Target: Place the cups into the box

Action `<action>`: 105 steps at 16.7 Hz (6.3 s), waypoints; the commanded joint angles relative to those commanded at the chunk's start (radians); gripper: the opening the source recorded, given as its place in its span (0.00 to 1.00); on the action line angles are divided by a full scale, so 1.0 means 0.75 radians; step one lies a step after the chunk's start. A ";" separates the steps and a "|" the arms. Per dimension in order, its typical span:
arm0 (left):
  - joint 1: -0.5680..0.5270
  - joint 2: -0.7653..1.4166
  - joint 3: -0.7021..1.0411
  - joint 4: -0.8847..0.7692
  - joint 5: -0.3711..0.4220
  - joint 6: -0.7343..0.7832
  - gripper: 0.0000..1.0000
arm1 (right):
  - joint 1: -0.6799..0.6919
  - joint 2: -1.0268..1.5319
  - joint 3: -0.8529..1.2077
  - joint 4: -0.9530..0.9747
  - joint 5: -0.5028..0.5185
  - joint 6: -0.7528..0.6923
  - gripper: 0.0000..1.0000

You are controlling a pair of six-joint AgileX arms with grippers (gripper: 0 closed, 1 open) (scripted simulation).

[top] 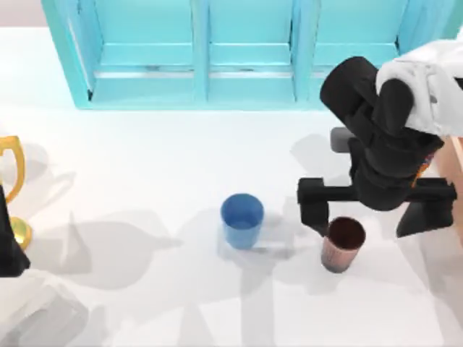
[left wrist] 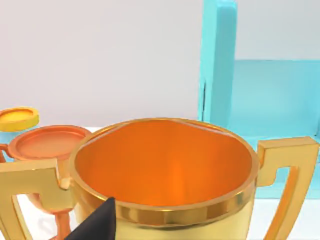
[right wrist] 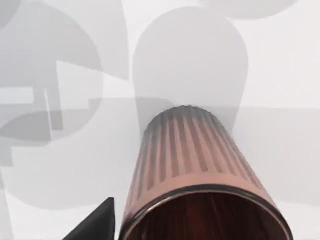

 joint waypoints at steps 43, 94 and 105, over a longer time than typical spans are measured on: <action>0.000 0.000 0.000 0.000 0.000 0.000 1.00 | -0.391 -0.298 0.085 -0.395 -0.001 -0.391 0.00; 0.000 0.000 0.000 0.000 0.000 0.000 1.00 | -1.236 -0.572 -0.301 -0.281 0.068 -1.245 1.00; 0.000 0.000 0.000 0.000 0.000 0.000 1.00 | -1.236 -0.556 -0.203 -0.379 0.068 -1.251 1.00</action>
